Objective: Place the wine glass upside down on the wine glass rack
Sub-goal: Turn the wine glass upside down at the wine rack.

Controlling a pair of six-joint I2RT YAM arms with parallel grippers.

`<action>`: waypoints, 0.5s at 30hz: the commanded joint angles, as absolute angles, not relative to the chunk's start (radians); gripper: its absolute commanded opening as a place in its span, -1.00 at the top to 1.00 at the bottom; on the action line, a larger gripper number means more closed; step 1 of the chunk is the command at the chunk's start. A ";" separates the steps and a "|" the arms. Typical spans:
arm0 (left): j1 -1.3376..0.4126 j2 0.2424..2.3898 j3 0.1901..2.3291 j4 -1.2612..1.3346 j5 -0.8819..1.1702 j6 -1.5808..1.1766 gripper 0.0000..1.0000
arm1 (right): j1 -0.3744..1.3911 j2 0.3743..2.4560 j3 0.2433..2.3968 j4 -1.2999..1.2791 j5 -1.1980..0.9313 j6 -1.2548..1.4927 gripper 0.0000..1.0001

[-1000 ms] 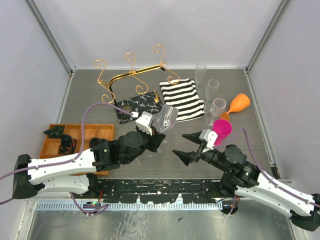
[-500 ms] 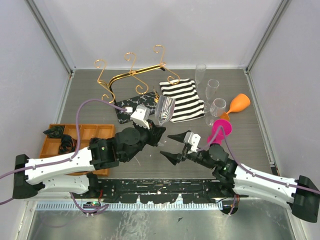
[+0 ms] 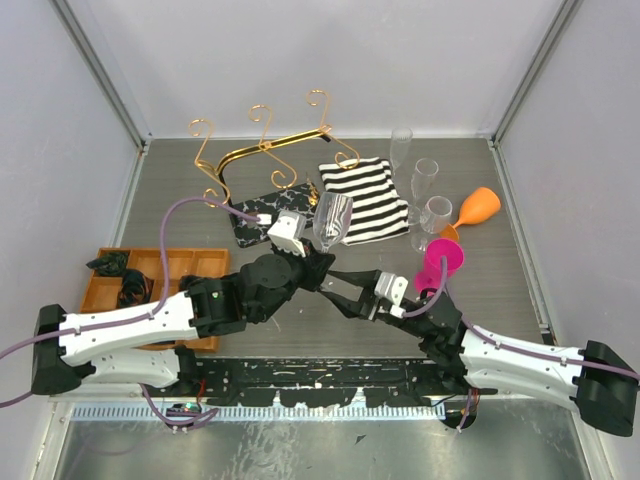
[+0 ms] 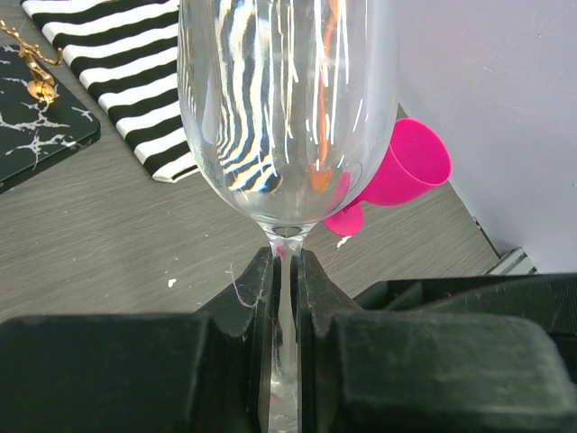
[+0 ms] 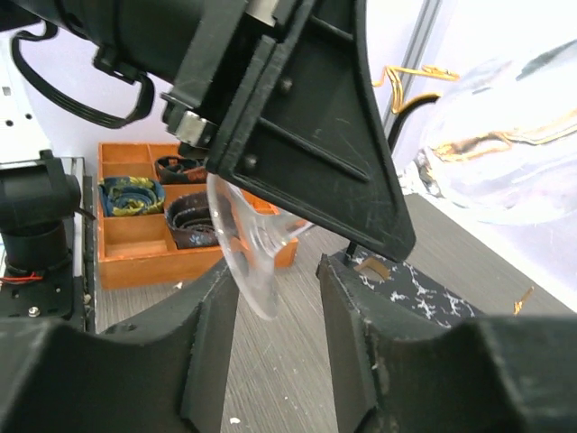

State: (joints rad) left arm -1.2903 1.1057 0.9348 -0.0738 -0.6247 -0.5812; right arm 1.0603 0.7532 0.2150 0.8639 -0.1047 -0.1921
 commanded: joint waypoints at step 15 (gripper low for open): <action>-1.289 1.144 1.030 -0.056 -0.665 -0.632 1.00 | 1.079 0.792 0.216 1.037 -0.108 -0.232 0.35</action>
State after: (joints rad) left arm -1.2903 1.1366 0.9787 -0.0753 -0.6346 -0.6067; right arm 1.0729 0.7933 0.2131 0.9318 -0.1177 -0.2237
